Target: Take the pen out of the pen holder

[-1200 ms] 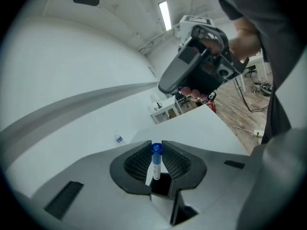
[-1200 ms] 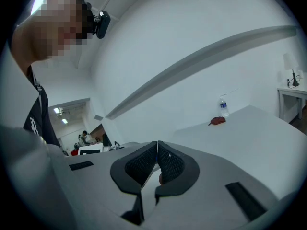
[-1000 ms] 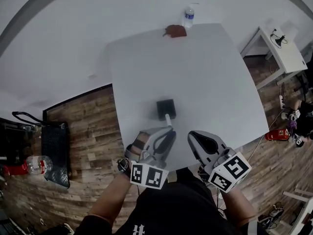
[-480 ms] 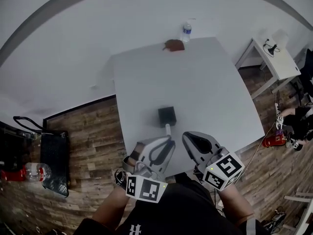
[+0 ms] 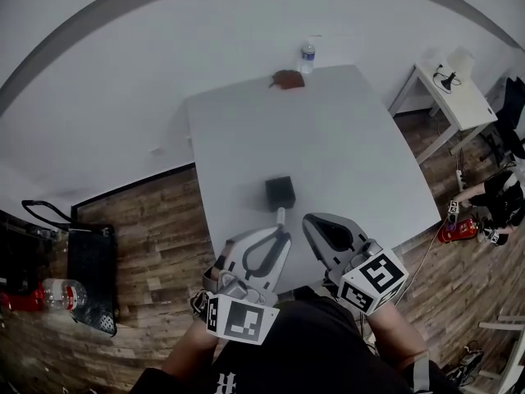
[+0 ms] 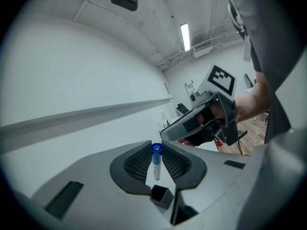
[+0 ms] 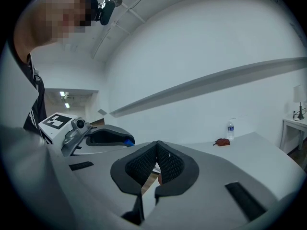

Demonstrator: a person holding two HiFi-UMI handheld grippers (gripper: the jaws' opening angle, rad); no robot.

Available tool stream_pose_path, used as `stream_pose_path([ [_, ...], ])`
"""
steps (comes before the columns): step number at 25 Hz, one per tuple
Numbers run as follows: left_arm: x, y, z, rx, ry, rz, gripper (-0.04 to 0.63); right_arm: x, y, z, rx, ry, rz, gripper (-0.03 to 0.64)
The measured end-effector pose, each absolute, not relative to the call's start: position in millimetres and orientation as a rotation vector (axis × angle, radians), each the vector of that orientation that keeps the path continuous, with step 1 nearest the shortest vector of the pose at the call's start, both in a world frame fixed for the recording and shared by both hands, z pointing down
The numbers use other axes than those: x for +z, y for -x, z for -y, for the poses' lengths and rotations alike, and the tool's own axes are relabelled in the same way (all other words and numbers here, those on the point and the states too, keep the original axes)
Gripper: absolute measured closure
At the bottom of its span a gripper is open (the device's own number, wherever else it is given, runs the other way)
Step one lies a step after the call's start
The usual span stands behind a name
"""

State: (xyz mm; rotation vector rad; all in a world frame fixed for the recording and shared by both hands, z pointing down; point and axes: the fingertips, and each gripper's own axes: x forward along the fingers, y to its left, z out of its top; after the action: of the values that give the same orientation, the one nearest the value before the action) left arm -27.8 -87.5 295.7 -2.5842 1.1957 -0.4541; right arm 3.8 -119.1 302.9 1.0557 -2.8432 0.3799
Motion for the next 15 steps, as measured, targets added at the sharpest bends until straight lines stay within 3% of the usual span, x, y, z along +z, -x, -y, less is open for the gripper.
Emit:
stream_pose_path([
  [15, 289.3, 33.5, 89.8, -0.447, 2.559, -1.23, 0.528, 298.0, -4.8, 117.8, 0.357, -1.065, 2.838, 0.603],
])
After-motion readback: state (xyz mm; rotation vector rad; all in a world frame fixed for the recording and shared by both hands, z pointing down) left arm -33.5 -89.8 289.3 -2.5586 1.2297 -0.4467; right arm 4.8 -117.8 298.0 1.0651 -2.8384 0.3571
